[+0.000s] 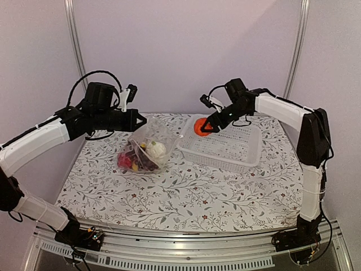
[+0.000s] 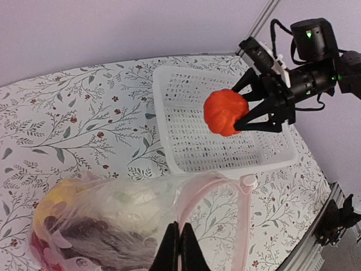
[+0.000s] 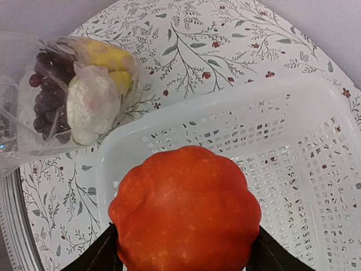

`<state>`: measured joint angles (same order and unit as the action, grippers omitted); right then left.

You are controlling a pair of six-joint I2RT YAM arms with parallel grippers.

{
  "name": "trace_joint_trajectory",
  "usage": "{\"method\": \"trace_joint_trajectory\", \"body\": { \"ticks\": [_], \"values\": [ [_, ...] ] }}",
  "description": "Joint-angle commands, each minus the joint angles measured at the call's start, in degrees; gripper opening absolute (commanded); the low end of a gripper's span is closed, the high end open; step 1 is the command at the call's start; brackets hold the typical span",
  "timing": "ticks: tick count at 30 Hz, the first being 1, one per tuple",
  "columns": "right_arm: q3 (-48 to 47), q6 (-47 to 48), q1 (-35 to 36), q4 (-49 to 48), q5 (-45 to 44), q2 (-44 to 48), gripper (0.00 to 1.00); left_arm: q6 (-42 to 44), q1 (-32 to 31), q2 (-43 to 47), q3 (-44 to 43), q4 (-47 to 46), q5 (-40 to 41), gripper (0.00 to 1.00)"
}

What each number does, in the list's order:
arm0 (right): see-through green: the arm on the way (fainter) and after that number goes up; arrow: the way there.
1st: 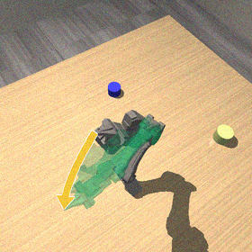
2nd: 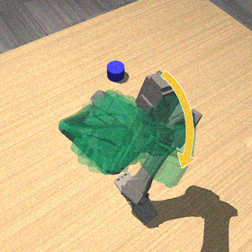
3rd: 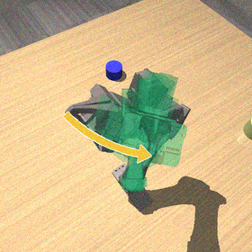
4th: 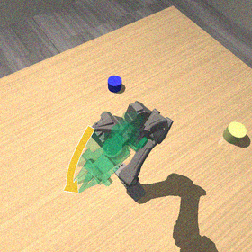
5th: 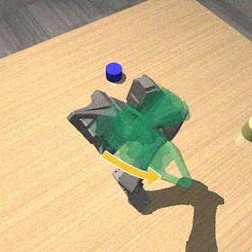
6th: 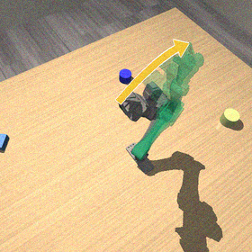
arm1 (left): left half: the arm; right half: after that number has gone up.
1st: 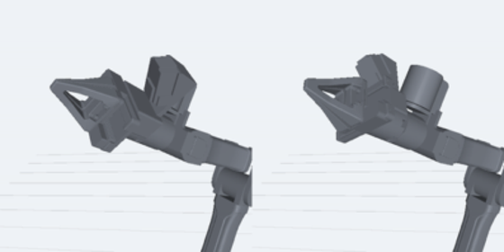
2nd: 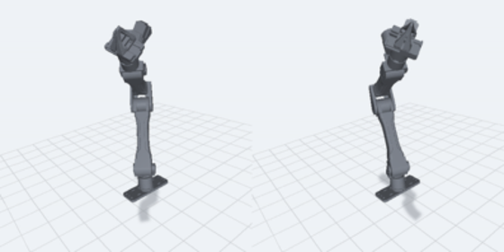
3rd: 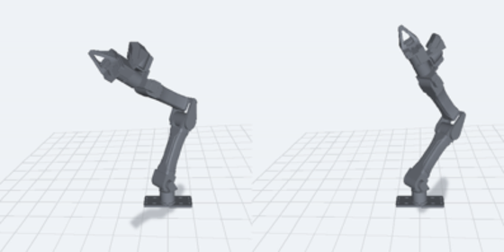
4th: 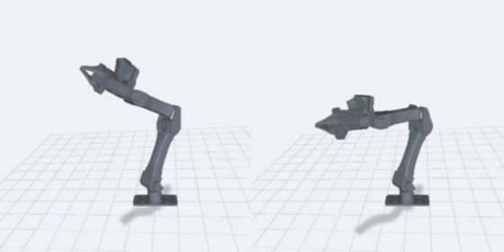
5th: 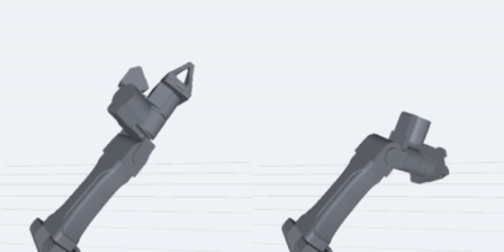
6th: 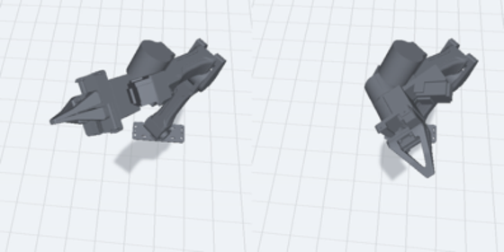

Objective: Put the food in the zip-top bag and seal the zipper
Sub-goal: Pick up the fake vegetable from the bin, then place the fake vegetable in the zipper food storage bag.

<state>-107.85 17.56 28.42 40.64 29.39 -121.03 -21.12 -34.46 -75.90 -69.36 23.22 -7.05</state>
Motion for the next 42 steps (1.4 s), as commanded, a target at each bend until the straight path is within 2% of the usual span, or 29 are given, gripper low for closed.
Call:
{"method": "trace_joint_trajectory", "body": {
  "ticks": [1, 6, 13, 21, 30, 42],
  "values": [
    [2.2, 0.6, -0.2, -0.7, 2.9, 8.5, 0.55, 0.6, 0.4, -1.1, 0.2, -2.0, 0.4, 0.0],
    [4.6, 0.1, -0.1, -1.9, 6.2, 15.1, 0.54, 0.3, 0.7, -1.4, 0.5, -2.7, 0.8, 0.0],
    [4.9, 1.1, 3.0, -2.4, 10.7, 19.5, 0.54, -0.5, 0.9, -1.1, 1.2, -4.4, 1.7, 0.0],
    [9.0, 7.5, 14.2, -5.7, 5.7, 22.8, 0.54, -1.7, 1.0, 0.4, 3.1, -6.3, 1.6, 0.0],
    [5.0, 10.0, 21.5, -5.4, -1.1, 17.3, 0.54, -2.2, 1.1, 2.9, 4.6, -6.8, 0.7, 0.0],
    [-6.5, 6.8, 22.6, -6.5, -7.6, 7.5, 0.57, -2.2, 1.1, 5.1, 5.4, -6.9, -1.2, 0.0]
  ]
}}
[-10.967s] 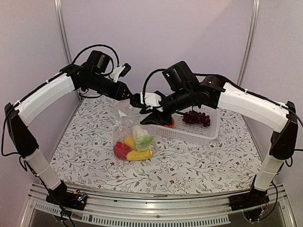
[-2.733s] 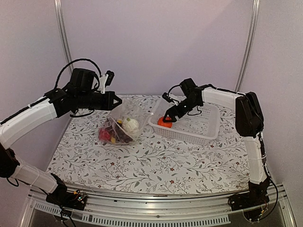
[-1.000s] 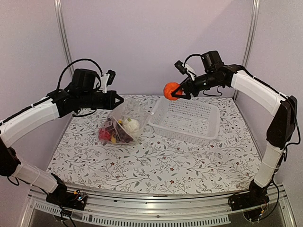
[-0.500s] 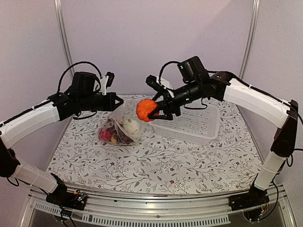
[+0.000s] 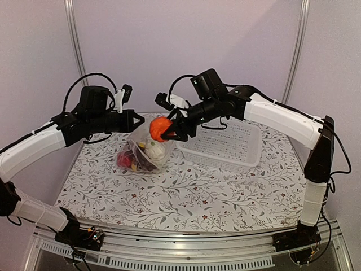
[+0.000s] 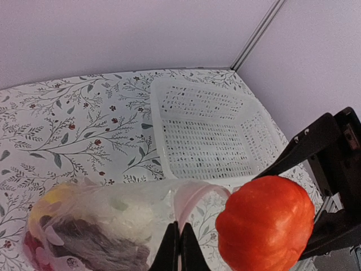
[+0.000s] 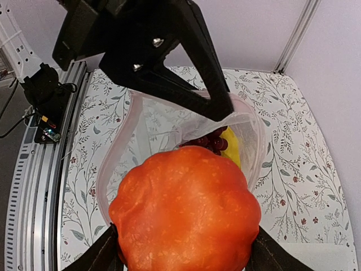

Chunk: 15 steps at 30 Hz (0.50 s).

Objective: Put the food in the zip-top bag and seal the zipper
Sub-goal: Place the fake vegetable in the zipper food storage bag.

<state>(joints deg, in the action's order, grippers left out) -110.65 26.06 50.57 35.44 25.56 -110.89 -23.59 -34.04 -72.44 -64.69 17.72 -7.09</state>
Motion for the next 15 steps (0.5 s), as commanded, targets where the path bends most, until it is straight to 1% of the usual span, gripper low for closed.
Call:
{"method": "trace_joint_trajectory", "body": {
  "ticks": [1, 4, 5, 8, 15],
  "values": [
    [-4.5, -2.0, 0.5, -1.3, -5.0, -3.2, 0.57, 0.3, 0.6, 1.7, 0.8, -1.3, -1.2, 0.0],
    [-6.6, -2.7, 0.6, -0.9, -7.2, -5.6, 0.59, 0.4, 0.6, 2.1, 0.9, -1.1, -1.0, 0.0],
    [-7.4, -3.4, 0.7, -1.0, -8.2, -6.8, 0.62, 0.5, 0.6, 2.4, 1.2, -1.0, -0.7, 0.0],
    [-7.7, -3.7, 1.2, -0.9, -9.4, -7.9, 0.66, 0.4, 0.6, 2.6, 1.4, -1.0, -0.4, 0.0],
    [-7.7, -1.5, 4.1, -0.9, -16.4, -9.7, 0.72, 0.0, 0.7, 2.7, 1.2, -1.5, -0.6, 0.0]
  ]
}}
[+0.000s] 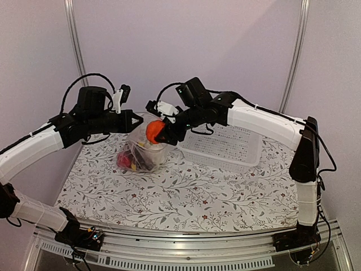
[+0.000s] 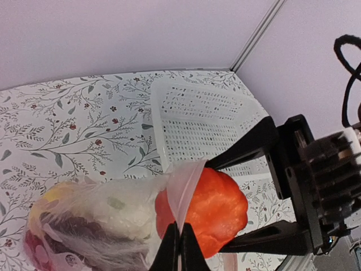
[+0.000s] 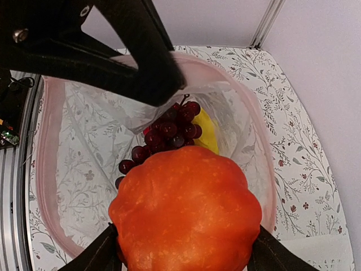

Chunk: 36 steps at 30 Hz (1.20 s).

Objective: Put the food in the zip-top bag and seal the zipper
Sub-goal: Place the fake vegetable in the zipper food storage bag.

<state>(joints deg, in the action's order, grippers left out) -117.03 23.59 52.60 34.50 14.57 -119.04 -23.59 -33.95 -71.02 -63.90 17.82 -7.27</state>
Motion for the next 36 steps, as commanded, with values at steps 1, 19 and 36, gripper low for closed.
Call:
{"method": "trace_joint_trajectory", "body": {
  "ticks": [1, 19, 36],
  "values": [
    [-1.3, 1.0, 2.4, 0.0, -5.9, -1.7, 0.74, 0.0, 0.6, 1.2, 0.4, -1.6, -0.3, 0.0],
    [6.2, 10.0, 2.5, 4.8, 8.4, 8.1, 0.79, 0.4, 1.1, 2.5, 2.1, -1.4, 0.2, 0.0],
    [5.3, 22.0, 4.7, 9.5, 5.3, 3.5, 0.64, 1.2, 1.2, 2.1, 1.0, -0.5, -1.2, 0.0]
  ]
}}
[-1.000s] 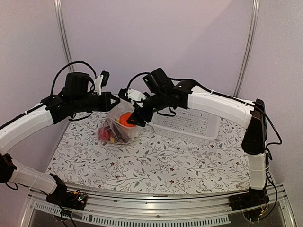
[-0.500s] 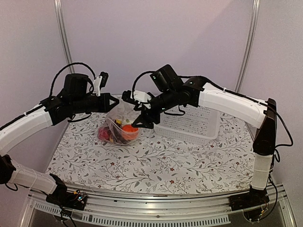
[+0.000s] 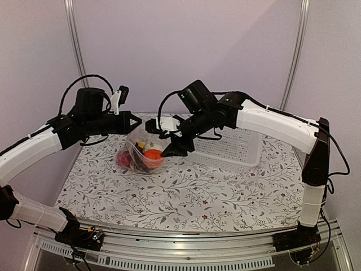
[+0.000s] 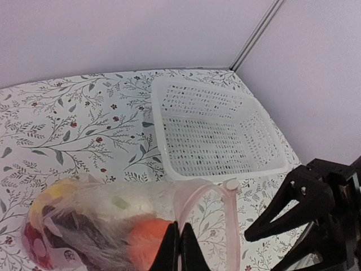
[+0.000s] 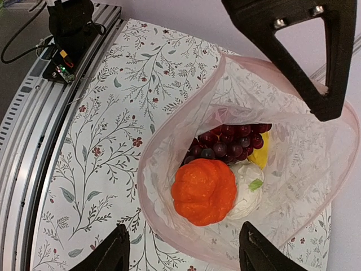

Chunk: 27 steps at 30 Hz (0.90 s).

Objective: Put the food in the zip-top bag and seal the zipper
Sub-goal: Place the fake vegetable in the zipper food storage bag, then adjust the zipper food storage bag at the center of the board.

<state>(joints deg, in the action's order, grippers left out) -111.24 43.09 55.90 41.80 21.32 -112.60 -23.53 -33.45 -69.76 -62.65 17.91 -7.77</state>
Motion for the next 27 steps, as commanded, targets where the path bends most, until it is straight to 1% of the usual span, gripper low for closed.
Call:
{"method": "trace_joint_trajectory", "body": {
  "ticks": [1, 9, 11, 13, 17, 19, 20, 22, 27],
  "values": [
    [-0.5, 3.0, 1.7, 2.1, -2.0, -3.3, 0.63, 1.1, 0.6, 0.9, -0.3, -0.6, -0.7, 0.0],
    [-0.7, 4.2, 3.5, 0.4, -4.9, -5.5, 0.6, 1.4, 0.7, 0.5, -0.3, -0.4, -0.9, 0.0],
    [-0.8, 4.7, 3.8, 0.3, -5.6, -6.1, 0.57, 1.6, 0.6, 0.5, -0.3, -0.3, -0.9, 0.0],
    [-0.9, 5.0, 3.8, 0.2, -6.2, -6.5, 0.5, 1.7, 0.6, 0.5, -0.4, 0.0, -1.0, 0.0],
    [-1.3, 4.8, 3.9, 0.2, -7.0, -6.8, 0.27, 1.7, 0.7, 0.5, -0.2, 0.2, -1.1, 0.0],
    [-1.6, 4.6, 4.0, 0.4, -7.4, -6.5, 0.12, 1.7, 0.7, 0.5, -0.2, 0.3, -1.2, 0.0],
    [-1.9, 4.3, 4.0, 0.4, -7.5, -6.1, 0.06, 1.7, 0.7, 0.5, -0.2, 0.3, -1.3, 0.0],
    [-2.3, 4.0, 4.0, 0.6, -7.1, -5.1, 0.0, 2.0, 0.8, 0.5, -0.3, 0.5, -1.1, 0.0],
    [-2.6, 3.1, 4.0, 1.9, -5.2, -1.4, 0.0, 3.2, 0.8, 0.6, -0.6, 1.3, -1.0, 0.0]
  ]
}}
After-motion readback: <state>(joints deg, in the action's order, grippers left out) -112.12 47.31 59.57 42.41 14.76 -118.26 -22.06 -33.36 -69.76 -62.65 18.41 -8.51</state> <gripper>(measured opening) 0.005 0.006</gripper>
